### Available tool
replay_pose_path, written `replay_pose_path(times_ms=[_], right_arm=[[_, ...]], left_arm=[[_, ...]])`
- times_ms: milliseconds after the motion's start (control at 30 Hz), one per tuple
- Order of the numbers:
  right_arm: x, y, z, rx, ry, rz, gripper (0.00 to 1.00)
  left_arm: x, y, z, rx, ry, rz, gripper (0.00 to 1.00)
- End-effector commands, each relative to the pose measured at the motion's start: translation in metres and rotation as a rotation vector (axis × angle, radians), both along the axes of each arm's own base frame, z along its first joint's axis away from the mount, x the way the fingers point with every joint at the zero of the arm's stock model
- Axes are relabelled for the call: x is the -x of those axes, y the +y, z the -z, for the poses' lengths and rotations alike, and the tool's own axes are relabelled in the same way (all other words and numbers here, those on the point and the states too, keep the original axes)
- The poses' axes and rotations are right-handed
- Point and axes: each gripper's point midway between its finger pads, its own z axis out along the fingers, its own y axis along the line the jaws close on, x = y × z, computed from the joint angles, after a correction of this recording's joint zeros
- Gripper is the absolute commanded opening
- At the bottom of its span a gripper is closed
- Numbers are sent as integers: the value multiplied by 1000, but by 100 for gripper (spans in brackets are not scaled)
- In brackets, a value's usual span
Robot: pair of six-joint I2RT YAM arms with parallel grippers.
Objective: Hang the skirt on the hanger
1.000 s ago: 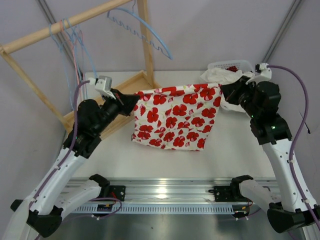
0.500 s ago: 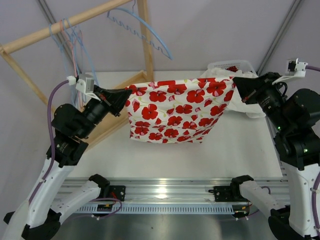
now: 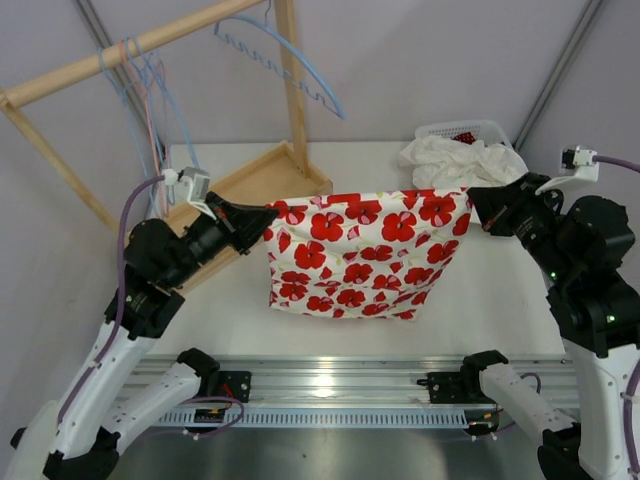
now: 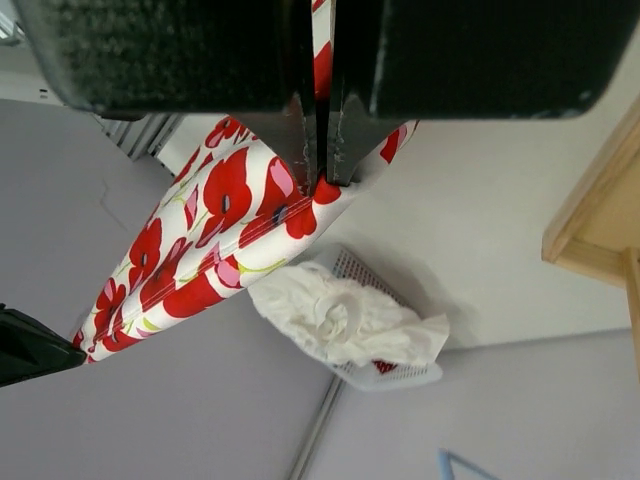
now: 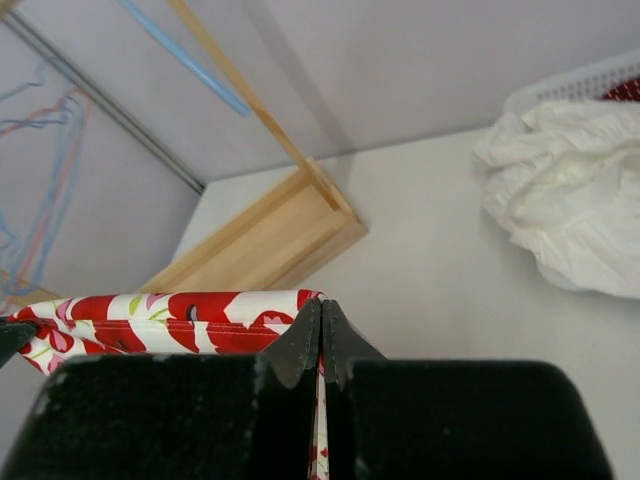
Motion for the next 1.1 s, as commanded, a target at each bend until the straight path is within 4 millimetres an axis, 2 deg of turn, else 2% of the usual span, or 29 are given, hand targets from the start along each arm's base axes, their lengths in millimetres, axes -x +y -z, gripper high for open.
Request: replay_pose_path(times_ms=[0,33,100,133,233,267,333,367,400,500,633,667,700,733,800,867,900,933,1000,1067], right_arm=[[-25,-10,34,43,81,81,0],[-35,-10,41,53,100,88,0],[-44,-9,38,66,89,91,0],[-55,-8,36,74,80,93,0],[-76,-10,18,83,16,109,0],[-90,-11,18,88,24,113,0],[-107,-11,9,70,3,99,0],[-124,-16,14,68,26,105,0],[-127,-12,-1,51,-10,74,0],[-142,-13,-11,46,-36,66,0],[-139,-15,-8,65,-34,72,0],[-137,-16,-5,69,-27,74,0],[-130,-17,-4,72,-22,75,0],[-128,-16,6,80,-2,67,0],[-120,-16,17,78,25,62,0],[-103,-18,23,74,58,69,0],[-96,-18,22,74,58,68,0],[-82,-20,11,70,30,73,0],[-65,-23,5,70,24,81,0],[-39,-25,-13,71,-8,84,0]], left_arm=[[-21,-10,11,6,43,-13,0],[-29,-14,7,-6,37,-14,0],[-39,-20,4,-18,27,-9,0],[-48,-26,10,-40,30,-4,0],[-63,-31,-20,-26,-61,-18,0],[-74,-35,-23,-29,-64,-29,0],[-84,-41,-43,-15,-121,-27,0],[-96,-49,-35,-31,-104,-19,0],[-95,-52,-57,-15,-146,0,0],[-105,-61,-63,-33,-156,18,0],[-100,-59,-55,-37,-148,26,0],[-98,-59,-46,-44,-135,32,0],[-89,-55,-51,-36,-151,35,0],[-87,-56,-31,-53,-122,48,0],[-78,-53,-28,-49,-121,61,0],[-66,-48,-19,-34,-74,67,0],[-59,-47,-13,-34,-38,80,0],[-45,-48,-13,-8,-19,112,0],[-29,-46,-17,18,-25,133,0],[-6,-40,-30,42,-64,150,0]])
